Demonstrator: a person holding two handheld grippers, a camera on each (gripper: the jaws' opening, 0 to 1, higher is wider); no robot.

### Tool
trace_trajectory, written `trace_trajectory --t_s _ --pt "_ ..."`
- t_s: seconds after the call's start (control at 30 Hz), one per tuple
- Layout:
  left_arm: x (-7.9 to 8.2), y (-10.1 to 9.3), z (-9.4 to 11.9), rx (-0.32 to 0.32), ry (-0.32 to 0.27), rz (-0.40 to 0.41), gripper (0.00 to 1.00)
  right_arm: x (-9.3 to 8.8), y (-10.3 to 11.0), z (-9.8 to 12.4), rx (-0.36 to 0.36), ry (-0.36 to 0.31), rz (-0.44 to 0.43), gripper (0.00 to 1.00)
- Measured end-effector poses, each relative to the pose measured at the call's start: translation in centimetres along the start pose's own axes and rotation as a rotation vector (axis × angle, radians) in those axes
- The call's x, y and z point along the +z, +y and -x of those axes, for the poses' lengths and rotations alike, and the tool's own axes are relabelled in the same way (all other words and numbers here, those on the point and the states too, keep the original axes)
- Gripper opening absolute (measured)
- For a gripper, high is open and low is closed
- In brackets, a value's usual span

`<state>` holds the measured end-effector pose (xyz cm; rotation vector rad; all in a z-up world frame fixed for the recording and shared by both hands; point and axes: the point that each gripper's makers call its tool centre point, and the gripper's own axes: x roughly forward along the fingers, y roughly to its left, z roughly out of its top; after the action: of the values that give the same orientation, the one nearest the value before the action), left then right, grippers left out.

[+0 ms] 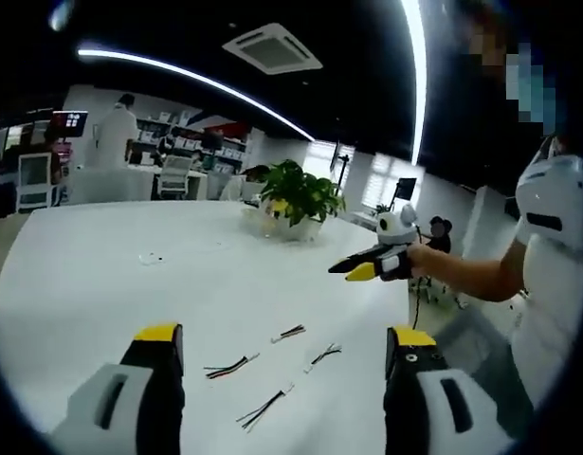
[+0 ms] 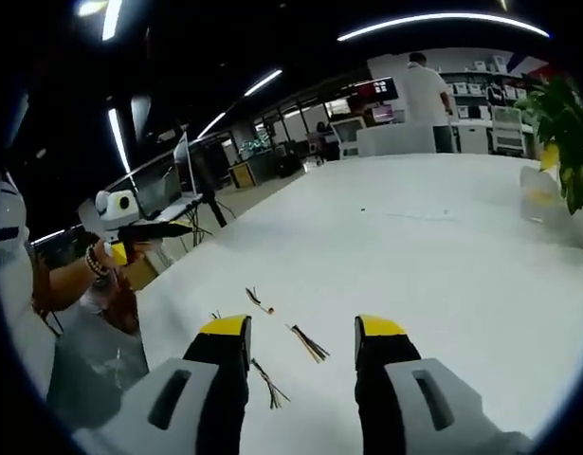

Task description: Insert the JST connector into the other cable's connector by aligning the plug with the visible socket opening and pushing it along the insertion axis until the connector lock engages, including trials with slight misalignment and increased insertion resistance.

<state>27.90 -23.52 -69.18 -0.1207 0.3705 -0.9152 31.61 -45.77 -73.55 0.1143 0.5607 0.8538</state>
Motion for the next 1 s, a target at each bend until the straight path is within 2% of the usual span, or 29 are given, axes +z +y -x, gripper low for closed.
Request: trace_trajectory --t_s 0.1,0.17,0.23,0.3,0.4,0.43,0.5,0.57,0.63,0.7,0.77,0.9,1.0 --pt "-0.4 1.2 -0.9 0.012 0.025 -0.022 0.86 0.1 -0.2 -0.9 0.014 0.003 0.031 0.36" --pt "-0.3 2.0 -1.4 0.024 0.020 -0.043 0.85 0.1 -0.3 -1.5 0.031 0.007 0.037 0.32" --pt "-0.1 2.4 -2.0 0.013 0.005 -0.053 0.85 0.0 -0.2 -2.0 0.053 0.011 0.058 0.33" --pt "0.3 2.2 -2.4 -0.021 -0.022 -0.066 0.82 -0.2 -0.1 -2.6 0.077 0.029 0.101 0.33" --pt "0.2 2.1 -3.1 -0.073 -0.024 -0.099 0.77 -0.6 0.4 -3.4 0.131 0.048 0.180 0.30" --pt "0.2 2.0 -3.2 -0.087 -0.025 -0.095 0.75 -0.7 0.5 -3.6 0.141 0.054 0.194 0.29" --pt "0.2 1.6 -3.6 -0.153 -0.046 -0.046 0.70 -1.5 0.8 -4.0 0.170 0.089 0.220 0.27" --pt "0.0 1.8 -4.2 -0.165 -0.044 -0.074 0.66 -2.2 0.8 -4.6 0.179 0.119 0.243 0.27" --pt "-0.6 2.1 -4.8 -0.172 -0.027 -0.130 0.61 -2.8 0.8 -5.2 0.188 0.139 0.252 0.26" --pt "-1.6 2.4 -5.6 -0.177 0.019 -0.147 0.56 -3.3 0.8 -5.9 0.196 0.157 0.273 0.25" --pt "-2.8 2.8 -6.3 -0.169 0.061 -0.157 0.55 -3.6 1.0 -6.4 0.206 0.164 0.295 0.24" --pt "-4.1 2.9 -7.6 -0.188 0.088 -0.162 0.53 -3.9 1.7 -7.3 0.245 0.164 0.321 0.20" --pt "-4.7 2.8 -8.2 -0.199 0.097 -0.190 0.46 -4.0 1.9 -7.9 0.262 0.165 0.328 0.19"
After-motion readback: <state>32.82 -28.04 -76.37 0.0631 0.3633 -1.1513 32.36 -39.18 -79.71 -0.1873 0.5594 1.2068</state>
